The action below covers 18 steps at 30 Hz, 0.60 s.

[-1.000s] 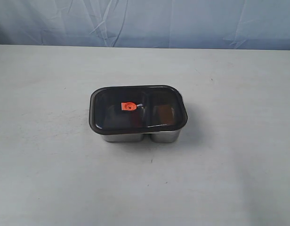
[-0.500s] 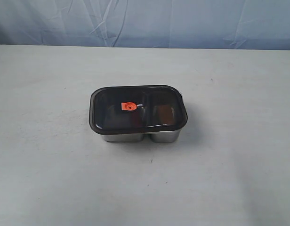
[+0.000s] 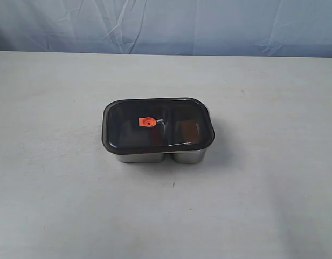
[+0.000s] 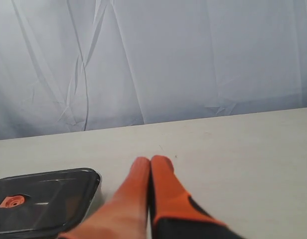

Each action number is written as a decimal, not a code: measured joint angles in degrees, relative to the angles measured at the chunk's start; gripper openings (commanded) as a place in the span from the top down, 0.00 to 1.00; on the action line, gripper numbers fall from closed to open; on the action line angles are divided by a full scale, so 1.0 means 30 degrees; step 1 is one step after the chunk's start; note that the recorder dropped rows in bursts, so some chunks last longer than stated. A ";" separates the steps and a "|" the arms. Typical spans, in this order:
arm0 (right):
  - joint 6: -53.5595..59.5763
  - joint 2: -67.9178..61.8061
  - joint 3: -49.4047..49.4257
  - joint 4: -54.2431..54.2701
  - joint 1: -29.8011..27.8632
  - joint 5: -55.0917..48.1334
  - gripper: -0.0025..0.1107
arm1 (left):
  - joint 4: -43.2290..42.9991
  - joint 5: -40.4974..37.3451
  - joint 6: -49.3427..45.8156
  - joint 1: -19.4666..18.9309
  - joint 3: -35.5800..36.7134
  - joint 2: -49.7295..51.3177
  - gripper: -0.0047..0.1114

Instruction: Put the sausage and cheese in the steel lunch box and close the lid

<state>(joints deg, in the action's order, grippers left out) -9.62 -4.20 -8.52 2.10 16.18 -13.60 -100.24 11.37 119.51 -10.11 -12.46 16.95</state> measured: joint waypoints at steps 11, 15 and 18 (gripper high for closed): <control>0.0000 0.1245 0.2700 -0.0070 0.0000 0.0246 0.99 | 0.0000 -0.0117 0.0000 0.1115 0.1454 -0.5542 0.96; 0.0000 0.1270 0.2747 -0.0070 0.0000 0.0217 0.99 | 0.0000 -0.0074 0.0000 0.1983 0.3324 -0.5542 0.96; 0.0000 0.1270 0.2747 -0.0070 0.0000 0.0217 0.99 | 0.0000 -0.0074 0.0000 0.2557 0.4019 -0.5554 0.96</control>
<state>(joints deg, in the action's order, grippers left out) -9.62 -0.39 -0.28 1.89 16.18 -12.95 -100.24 11.15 119.51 -2.44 -0.41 0.29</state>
